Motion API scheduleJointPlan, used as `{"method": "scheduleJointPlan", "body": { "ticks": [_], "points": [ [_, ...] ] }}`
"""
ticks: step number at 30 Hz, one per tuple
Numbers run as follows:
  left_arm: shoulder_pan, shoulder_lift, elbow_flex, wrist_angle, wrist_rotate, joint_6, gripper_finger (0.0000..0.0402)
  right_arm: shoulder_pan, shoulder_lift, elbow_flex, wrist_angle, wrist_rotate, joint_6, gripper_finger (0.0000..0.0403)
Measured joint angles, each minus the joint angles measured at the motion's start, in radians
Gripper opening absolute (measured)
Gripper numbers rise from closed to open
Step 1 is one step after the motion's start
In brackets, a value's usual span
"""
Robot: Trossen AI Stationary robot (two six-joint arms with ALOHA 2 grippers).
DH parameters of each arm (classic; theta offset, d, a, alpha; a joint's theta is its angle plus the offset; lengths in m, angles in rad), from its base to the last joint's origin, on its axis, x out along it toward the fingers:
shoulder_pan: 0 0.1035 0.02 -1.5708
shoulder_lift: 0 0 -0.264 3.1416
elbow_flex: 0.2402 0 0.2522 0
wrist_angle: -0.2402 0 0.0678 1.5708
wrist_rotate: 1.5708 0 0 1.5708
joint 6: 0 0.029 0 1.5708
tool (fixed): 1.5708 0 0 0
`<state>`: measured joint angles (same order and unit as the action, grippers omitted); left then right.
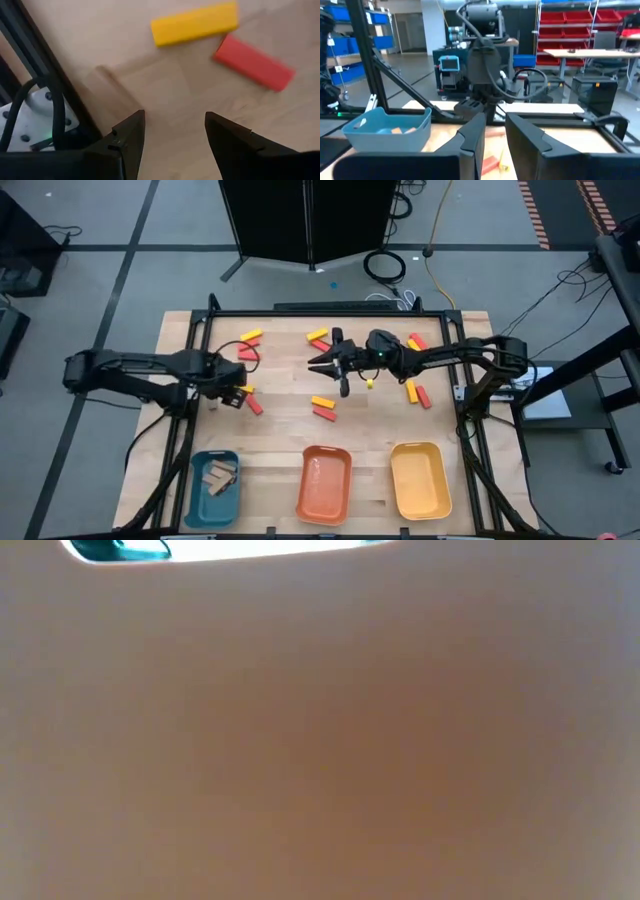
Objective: Sort blocks
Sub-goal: Put the bottom left brown block into the blue bin
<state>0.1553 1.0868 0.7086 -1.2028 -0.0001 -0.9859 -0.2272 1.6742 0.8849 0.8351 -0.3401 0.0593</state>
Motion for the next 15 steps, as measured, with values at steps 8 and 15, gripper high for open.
{"method": "scheduleJointPlan", "body": {
  "ticks": [8,15],
  "points": [
    [0.116,0.166,0.000,-0.027,0.049,0.401,0.0202,0.000,0.001,0.002,-0.024,-0.005,0.000,0.0070],
    [0.146,0.301,0.000,-0.047,-0.009,0.732,0.0203,0.000,0.001,0.002,-0.025,-0.005,0.000,0.0070]
  ]
}}
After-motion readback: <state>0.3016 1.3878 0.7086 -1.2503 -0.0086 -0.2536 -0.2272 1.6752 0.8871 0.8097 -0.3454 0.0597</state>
